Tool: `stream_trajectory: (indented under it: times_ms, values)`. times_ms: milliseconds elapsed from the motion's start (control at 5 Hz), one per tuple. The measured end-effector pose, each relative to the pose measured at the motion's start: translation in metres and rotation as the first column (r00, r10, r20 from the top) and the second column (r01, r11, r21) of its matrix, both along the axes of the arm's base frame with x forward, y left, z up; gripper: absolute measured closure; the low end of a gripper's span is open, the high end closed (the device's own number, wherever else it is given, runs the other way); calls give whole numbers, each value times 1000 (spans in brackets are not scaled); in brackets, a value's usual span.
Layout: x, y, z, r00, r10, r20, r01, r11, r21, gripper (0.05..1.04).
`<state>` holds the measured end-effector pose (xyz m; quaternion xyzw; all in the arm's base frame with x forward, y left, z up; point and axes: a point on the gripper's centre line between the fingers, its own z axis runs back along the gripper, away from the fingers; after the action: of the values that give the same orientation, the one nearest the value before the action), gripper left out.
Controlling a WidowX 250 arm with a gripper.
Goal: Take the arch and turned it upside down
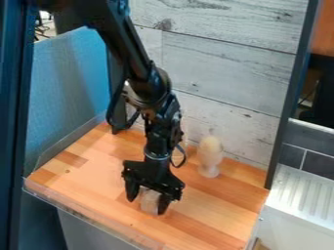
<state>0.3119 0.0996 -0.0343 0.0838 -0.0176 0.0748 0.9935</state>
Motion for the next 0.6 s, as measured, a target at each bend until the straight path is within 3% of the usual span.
stream_trajectory:
  times_ms: [200,400,600]
  values:
    - [2,0,0,1000,-21,6,21,1000,1,450]
    - [1,-1,-2,999,-38,10,37,999,4,534]
    - [-3,-13,-2,991,-136,13,134,986,95,534]
